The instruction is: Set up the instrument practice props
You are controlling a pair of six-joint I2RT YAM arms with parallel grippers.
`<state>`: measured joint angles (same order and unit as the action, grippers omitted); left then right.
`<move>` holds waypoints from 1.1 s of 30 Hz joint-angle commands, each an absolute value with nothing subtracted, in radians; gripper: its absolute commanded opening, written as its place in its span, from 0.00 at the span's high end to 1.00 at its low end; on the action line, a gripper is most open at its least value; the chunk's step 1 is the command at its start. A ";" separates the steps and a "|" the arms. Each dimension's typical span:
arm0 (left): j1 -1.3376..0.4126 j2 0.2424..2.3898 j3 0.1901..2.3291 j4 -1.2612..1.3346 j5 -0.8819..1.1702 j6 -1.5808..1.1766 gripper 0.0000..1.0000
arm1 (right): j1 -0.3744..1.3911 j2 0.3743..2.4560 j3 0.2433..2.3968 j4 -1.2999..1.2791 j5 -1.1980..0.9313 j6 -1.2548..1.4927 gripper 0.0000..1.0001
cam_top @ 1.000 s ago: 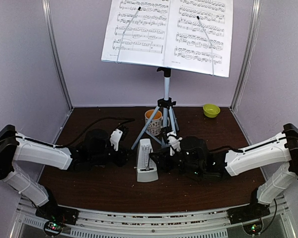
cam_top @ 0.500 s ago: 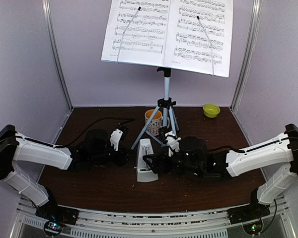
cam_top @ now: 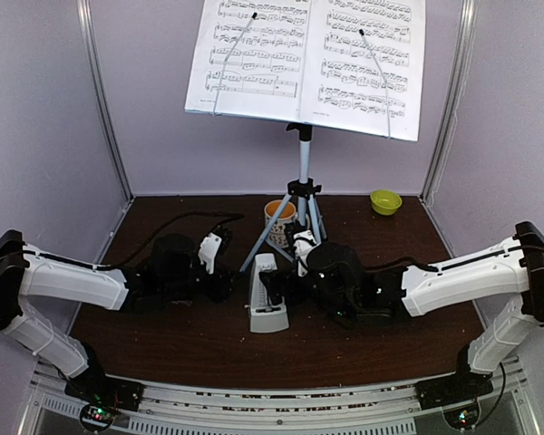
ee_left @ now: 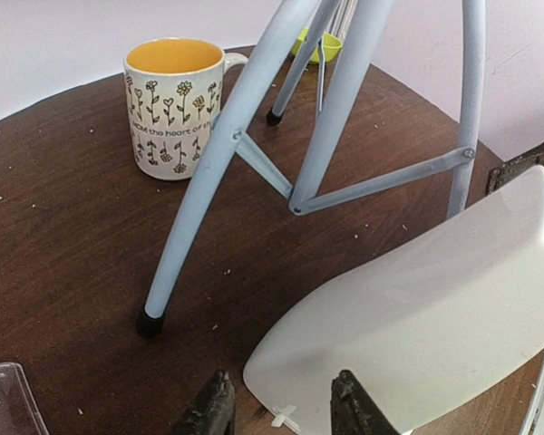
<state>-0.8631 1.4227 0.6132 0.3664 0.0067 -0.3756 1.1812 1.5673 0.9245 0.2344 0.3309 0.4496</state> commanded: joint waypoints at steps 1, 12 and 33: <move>-0.856 1.402 0.611 0.381 -0.004 -0.359 0.63 | 1.182 1.516 0.897 0.178 0.414 0.451 0.14; -0.845 1.361 0.604 0.371 -0.007 -0.372 0.63 | 1.120 1.411 0.756 0.138 0.482 0.476 0.17; -0.450 0.977 0.518 0.174 0.014 -0.514 0.60 | 0.955 1.017 0.595 0.099 0.328 0.479 0.08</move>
